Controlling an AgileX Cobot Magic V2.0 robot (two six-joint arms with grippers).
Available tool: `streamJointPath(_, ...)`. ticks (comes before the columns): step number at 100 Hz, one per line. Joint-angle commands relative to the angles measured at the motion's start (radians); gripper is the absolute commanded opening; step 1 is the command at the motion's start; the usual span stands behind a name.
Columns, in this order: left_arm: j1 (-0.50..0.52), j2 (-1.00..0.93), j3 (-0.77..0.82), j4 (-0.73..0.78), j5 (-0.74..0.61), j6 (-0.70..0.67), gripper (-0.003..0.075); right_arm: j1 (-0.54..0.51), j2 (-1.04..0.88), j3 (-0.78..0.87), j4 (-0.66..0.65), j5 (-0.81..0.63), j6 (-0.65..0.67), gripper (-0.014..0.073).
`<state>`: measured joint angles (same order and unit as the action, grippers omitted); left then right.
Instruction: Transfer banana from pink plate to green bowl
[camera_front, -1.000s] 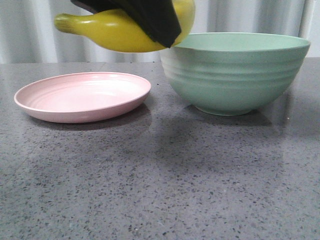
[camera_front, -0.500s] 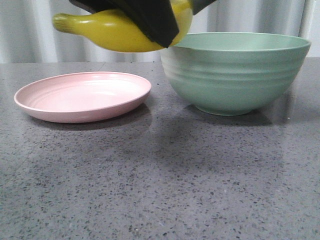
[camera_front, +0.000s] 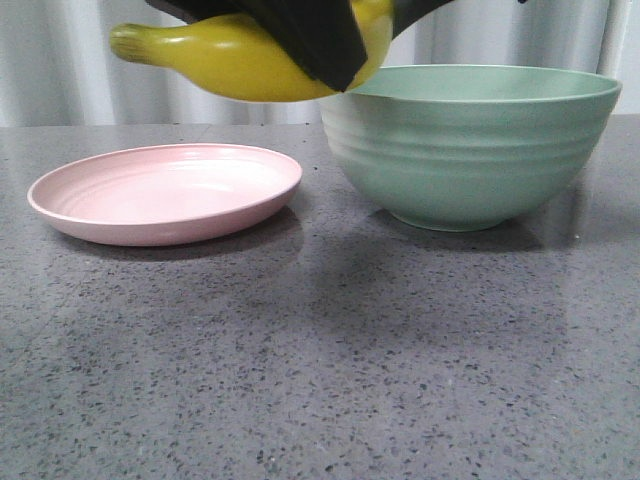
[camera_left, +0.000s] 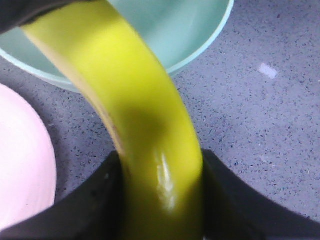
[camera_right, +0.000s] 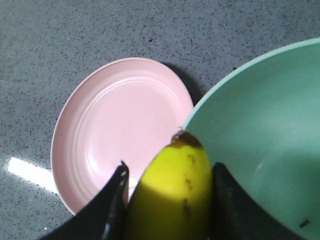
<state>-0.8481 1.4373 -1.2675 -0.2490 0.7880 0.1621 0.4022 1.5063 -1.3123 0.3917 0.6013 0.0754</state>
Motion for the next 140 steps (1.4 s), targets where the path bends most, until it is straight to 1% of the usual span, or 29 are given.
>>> streamJointPath(1,-0.008,-0.045,-0.035,-0.018,-0.059,0.001,0.0015,-0.009,-0.035,-0.037,-0.005,-0.034,-0.019,-0.0078)
streamJointPath(8,-0.008,-0.045,-0.035,-0.018,-0.057,0.001,0.0099,-0.009,-0.035,-0.037,-0.005,-0.034,-0.019,-0.0079)
streamJointPath(9,-0.008,-0.045,-0.035,-0.018,-0.054,0.001,0.0132,-0.009,-0.035,-0.037,-0.005,-0.034,-0.019,-0.0079)
streamJointPath(10,-0.008,-0.045,-0.035,-0.018,-0.054,0.001,0.0132,-0.009,-0.035,-0.037,-0.005,-0.034,-0.019,-0.0079)
streamJointPath(13,-0.008,-0.045,-0.035,-0.018,-0.054,0.001,0.0193,-0.009,-0.035,-0.037,-0.007,-0.034,-0.019,-0.0079)
streamJointPath(15,-0.008,-0.045,-0.035,-0.018,-0.054,0.001,0.0218,-0.009,-0.035,-0.037,-0.009,-0.037,-0.019,-0.0079)
streamJointPath(16,-0.008,-0.045,-0.035,-0.018,-0.054,0.001,0.0255,-0.009,-0.035,-0.037,-0.011,-0.040,-0.019,-0.0079)
streamJointPath(17,-0.008,-0.045,-0.035,-0.018,-0.054,0.001,0.0255,-0.009,-0.035,-0.037,-0.011,-0.040,-0.019,-0.0079)
streamJointPath(20,-0.008,-0.045,-0.035,-0.018,-0.052,0.001,0.0313,-0.010,-0.035,-0.037,-0.018,-0.045,-0.019,-0.0079)
streamJointPath(26,-0.008,-0.046,-0.035,-0.018,-0.045,-0.001,0.0397,-0.016,-0.035,-0.043,-0.022,-0.049,-0.019,-0.0079)
streamJointPath(34,-0.008,-0.049,-0.039,-0.018,-0.038,-0.008,0.0445,-0.039,-0.035,-0.062,-0.031,-0.049,-0.019,-0.0079)
streamJointPath(59,-0.008,-0.083,-0.054,-0.018,-0.042,-0.008,0.0446,-0.160,-0.035,-0.146,-0.040,-0.047,-0.019,-0.0079)
streamJointPath(76,-0.008,-0.093,-0.055,-0.026,-0.042,-0.009,0.0446,-0.249,-0.035,-0.160,-0.092,-0.067,-0.019,-0.0079)
streamJointPath(88,-0.008,-0.093,-0.055,-0.038,-0.042,-0.009,0.0446,-0.287,-0.026,-0.160,-0.106,-0.072,-0.019,-0.0079)
streamJointPath(97,-0.008,-0.093,-0.055,-0.052,-0.046,-0.009,0.0442,-0.294,-0.012,-0.160,-0.119,-0.070,-0.019,-0.0074)
streamJointPath(102,-0.008,-0.093,-0.055,-0.057,-0.046,-0.009,0.0442,-0.294,-0.002,-0.160,-0.125,-0.070,-0.019,-0.0047)
streamJointPath(109,-0.008,-0.093,-0.055,-0.063,-0.046,-0.009,0.0442,-0.294,0.010,-0.160,-0.127,-0.070,-0.019,0.0034)
streamJointPath(121,-0.008,-0.093,-0.055,-0.065,-0.046,-0.009,0.0443,-0.294,0.032,-0.160,-0.127,-0.063,-0.021,0.0269)
streamJointPath(126,-0.008,-0.093,-0.055,-0.065,-0.046,-0.009,0.0443,-0.294,0.033,-0.160,-0.127,-0.059,-0.021,0.0337)
streamJointPath(130,-0.008,-0.093,-0.055,-0.065,-0.046,-0.009,0.0443,-0.294,0.033,-0.160,-0.127,-0.059,-0.021,0.0360)
streamJointPath(140,-0.008,-0.093,-0.055,-0.071,-0.048,-0.009,0.0443,-0.294,0.033,-0.160,-0.127,-0.059,-0.021,0.0357)
